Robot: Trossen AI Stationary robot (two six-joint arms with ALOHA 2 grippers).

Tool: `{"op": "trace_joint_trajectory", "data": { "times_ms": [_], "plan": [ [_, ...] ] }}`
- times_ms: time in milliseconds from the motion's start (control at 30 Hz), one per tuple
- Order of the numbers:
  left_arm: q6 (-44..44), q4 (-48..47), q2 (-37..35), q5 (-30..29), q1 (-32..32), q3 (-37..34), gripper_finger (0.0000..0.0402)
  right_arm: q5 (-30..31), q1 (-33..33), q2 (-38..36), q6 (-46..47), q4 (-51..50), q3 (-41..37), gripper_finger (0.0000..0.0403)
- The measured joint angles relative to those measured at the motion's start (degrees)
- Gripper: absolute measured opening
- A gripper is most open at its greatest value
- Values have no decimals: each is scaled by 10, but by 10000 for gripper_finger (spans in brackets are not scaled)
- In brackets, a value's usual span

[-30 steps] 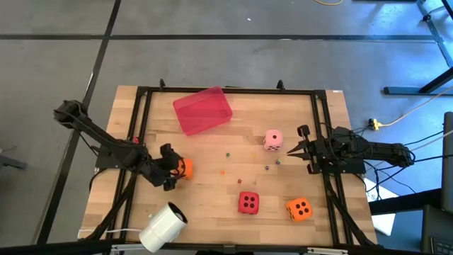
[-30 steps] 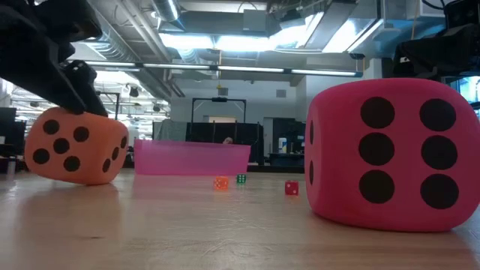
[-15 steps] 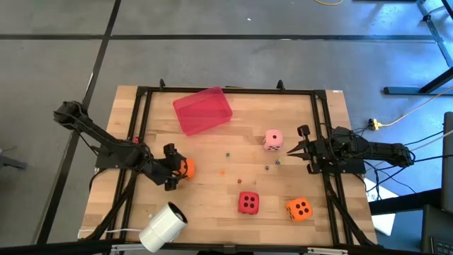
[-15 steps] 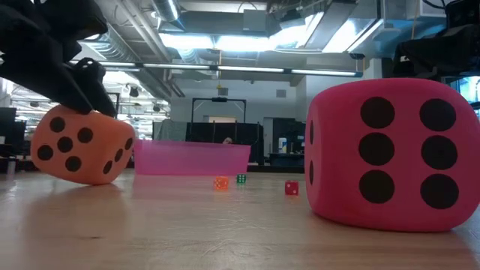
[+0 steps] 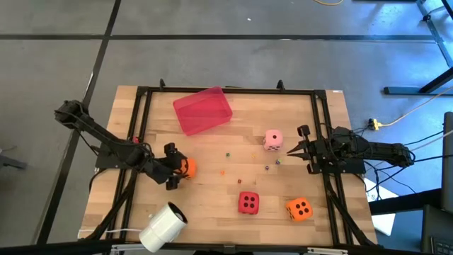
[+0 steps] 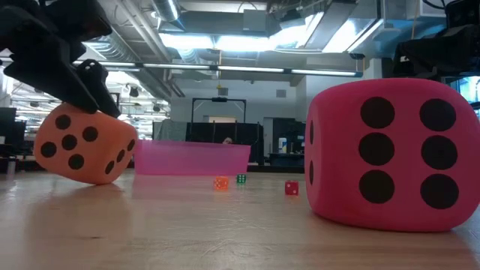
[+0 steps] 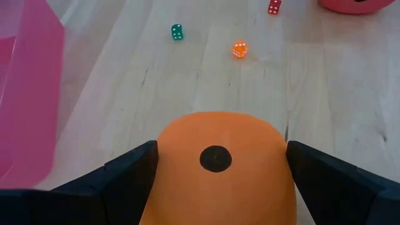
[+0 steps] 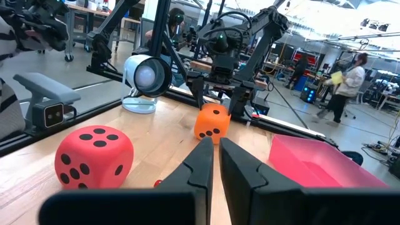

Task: Pick & Place Dice
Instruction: Put the left large orange die into the red bin

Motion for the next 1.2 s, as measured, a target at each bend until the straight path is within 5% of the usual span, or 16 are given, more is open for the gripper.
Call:
{"op": "trace_joint_trajectory", "data": {
  "times_ms": [333, 867, 1200],
  "plan": [
    [74, 41, 0, -19, 0, -1, 350, 0, 0, 0, 0, 0, 0, 29],
    [6, 54, 0, -120, -23, -1, 352, 0, 0, 0, 1, 0, 0, 29],
    [-9, 73, 2, -148, -61, 0, 398, 0, 0, 0, 1, 0, 0, 29]
  ]
}}
